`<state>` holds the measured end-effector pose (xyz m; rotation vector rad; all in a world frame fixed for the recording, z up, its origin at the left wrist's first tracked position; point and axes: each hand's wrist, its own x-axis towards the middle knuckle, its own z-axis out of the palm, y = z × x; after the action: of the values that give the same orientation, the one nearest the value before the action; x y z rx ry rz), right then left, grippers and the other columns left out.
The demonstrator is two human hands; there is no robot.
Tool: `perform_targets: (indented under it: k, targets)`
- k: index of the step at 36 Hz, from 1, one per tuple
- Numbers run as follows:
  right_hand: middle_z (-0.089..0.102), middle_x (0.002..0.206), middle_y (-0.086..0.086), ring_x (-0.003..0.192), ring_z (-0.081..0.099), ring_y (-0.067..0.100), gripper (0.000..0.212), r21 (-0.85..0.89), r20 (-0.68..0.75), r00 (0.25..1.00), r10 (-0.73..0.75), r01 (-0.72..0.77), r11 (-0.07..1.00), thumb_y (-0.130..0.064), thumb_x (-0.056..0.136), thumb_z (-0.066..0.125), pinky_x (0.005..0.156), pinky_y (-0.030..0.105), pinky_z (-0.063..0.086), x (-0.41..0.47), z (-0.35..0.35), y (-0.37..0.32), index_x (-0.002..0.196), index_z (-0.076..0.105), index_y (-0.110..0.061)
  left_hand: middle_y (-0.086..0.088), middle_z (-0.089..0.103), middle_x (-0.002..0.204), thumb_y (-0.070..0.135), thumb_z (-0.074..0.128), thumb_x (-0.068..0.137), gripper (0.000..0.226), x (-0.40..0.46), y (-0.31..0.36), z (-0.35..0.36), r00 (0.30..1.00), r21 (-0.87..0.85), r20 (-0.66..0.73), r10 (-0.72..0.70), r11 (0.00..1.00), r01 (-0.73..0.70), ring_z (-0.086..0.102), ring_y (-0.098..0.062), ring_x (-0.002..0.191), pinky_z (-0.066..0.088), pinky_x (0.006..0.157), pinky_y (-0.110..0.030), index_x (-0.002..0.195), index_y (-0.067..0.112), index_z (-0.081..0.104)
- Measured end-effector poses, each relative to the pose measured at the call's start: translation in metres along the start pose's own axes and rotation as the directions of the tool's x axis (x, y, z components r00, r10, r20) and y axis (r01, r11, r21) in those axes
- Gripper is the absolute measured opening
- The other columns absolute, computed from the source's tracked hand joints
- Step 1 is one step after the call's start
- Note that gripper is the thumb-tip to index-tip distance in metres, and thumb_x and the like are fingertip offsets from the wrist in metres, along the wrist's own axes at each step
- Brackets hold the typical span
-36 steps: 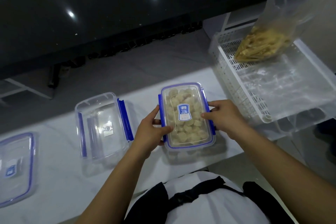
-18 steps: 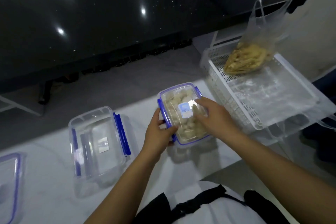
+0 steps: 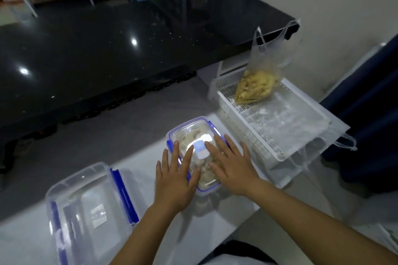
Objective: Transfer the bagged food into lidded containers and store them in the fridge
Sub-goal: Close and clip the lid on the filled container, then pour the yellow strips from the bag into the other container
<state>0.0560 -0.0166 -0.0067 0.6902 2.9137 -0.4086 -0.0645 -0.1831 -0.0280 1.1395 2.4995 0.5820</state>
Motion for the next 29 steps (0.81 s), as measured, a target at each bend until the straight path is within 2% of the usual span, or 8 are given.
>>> perform_targets:
  k: [5, 10, 13, 15, 19, 22, 26, 29]
  targets:
    - [-0.012, 0.166, -0.017, 0.151, -0.021, 0.014, 0.065, 0.109, 0.070, 0.997, 0.010, -0.018, 0.994, -0.063, 0.098, 0.034, 0.120, 0.055, -0.010, -0.001, -0.028, 0.001, 0.155, 0.004, -0.051, 0.009, -0.027, 0.164, 0.080, 0.018, 0.081, 0.078, 0.003, 0.008, -0.015, 0.999, -0.075, 0.035, -0.011, 0.997, 0.014, -0.019, -0.024, 0.154, 0.000, 0.124, -0.045, 0.147, 0.056, -0.017]
    - [0.021, 0.159, -0.021, 0.149, 0.010, 0.002, 0.071, 0.395, -0.239, 0.968, 0.079, 0.023, 0.918, -0.060, 0.084, 0.066, 0.120, 0.034, 0.010, -0.007, -0.115, 0.042, 0.145, 0.031, -0.055, 0.009, -0.005, 0.168, 0.059, 0.063, 0.087, 0.086, 0.033, 0.041, -0.063, 0.979, -0.244, -0.194, 0.065, 0.963, -0.112, -0.004, -0.016, 0.155, 0.014, 0.122, -0.046, 0.156, 0.044, 0.014]
    - [0.049, 0.132, -0.034, 0.124, 0.045, -0.010, 0.051, 0.657, -0.405, 0.874, 0.270, 0.072, 0.751, -0.048, 0.079, 0.078, 0.099, 0.006, 0.032, -0.001, -0.173, 0.085, 0.118, 0.050, -0.063, 0.008, -0.003, 0.168, 0.032, 0.080, 0.083, 0.094, 0.072, 0.077, -0.094, 0.920, -0.190, -0.366, 0.137, 0.957, -0.218, -0.003, -0.019, 0.155, 0.014, 0.120, -0.046, 0.156, 0.038, 0.022]
    - [0.056, 0.128, -0.019, 0.119, 0.051, 0.001, 0.049, 0.775, -0.400, 0.811, 0.426, 0.051, 0.630, -0.043, 0.081, 0.079, 0.091, 0.014, 0.041, 0.017, -0.201, 0.125, 0.125, 0.057, -0.049, 0.008, -0.002, 0.167, 0.028, 0.080, 0.083, 0.094, 0.103, 0.107, -0.113, 0.876, -0.151, -0.447, 0.181, 0.950, -0.273, -0.004, -0.018, 0.155, 0.012, 0.120, -0.044, 0.157, 0.037, 0.023]
    - [0.045, 0.148, 0.006, 0.119, 0.047, 0.018, 0.067, 0.890, -0.246, 0.764, 0.596, -0.066, 0.452, -0.042, 0.082, 0.077, 0.093, 0.035, 0.042, 0.068, -0.242, 0.201, 0.141, 0.049, -0.024, -0.004, 0.004, 0.168, 0.034, 0.081, 0.081, 0.097, 0.177, 0.167, -0.134, 0.812, -0.022, -0.526, 0.253, 0.950, -0.311, 0.000, -0.026, 0.154, 0.012, 0.123, -0.048, 0.158, 0.030, 0.023]
    - [0.049, 0.142, 0.007, 0.111, 0.048, 0.019, 0.069, 0.921, -0.156, 0.801, 0.578, -0.093, 0.378, -0.039, 0.082, 0.079, 0.089, 0.034, 0.041, 0.105, -0.259, 0.230, 0.140, 0.049, -0.019, -0.005, -0.002, 0.169, 0.044, 0.081, 0.079, 0.104, 0.232, 0.206, -0.133, 0.853, 0.044, -0.469, 0.228, 0.971, -0.235, -0.005, -0.027, 0.155, 0.008, 0.124, -0.048, 0.159, 0.032, 0.016]
    - [0.052, 0.140, 0.005, 0.130, 0.047, 0.028, 0.064, 0.969, 0.087, 0.880, 0.466, -0.183, 0.166, -0.035, 0.076, 0.085, 0.110, 0.049, 0.038, 0.140, -0.268, 0.254, 0.130, 0.061, -0.012, -0.007, 0.004, 0.169, 0.060, 0.073, 0.079, 0.105, 0.292, 0.240, -0.125, 0.888, 0.206, -0.420, 0.187, 0.973, -0.107, -0.003, -0.029, 0.155, 0.003, 0.124, -0.050, 0.159, 0.032, 0.012]
    - [0.062, 0.125, -0.001, 0.122, 0.052, 0.024, 0.030, 0.972, 0.052, 0.926, 0.375, -0.133, 0.194, -0.028, 0.081, 0.081, 0.099, 0.044, 0.042, 0.157, -0.269, 0.265, 0.108, 0.073, -0.018, -0.007, 0.012, 0.167, 0.067, 0.070, 0.077, 0.104, 0.316, 0.256, -0.119, 0.876, 0.238, -0.453, 0.162, 0.970, -0.056, 0.002, -0.028, 0.154, 0.003, 0.123, -0.049, 0.158, 0.032, 0.017]
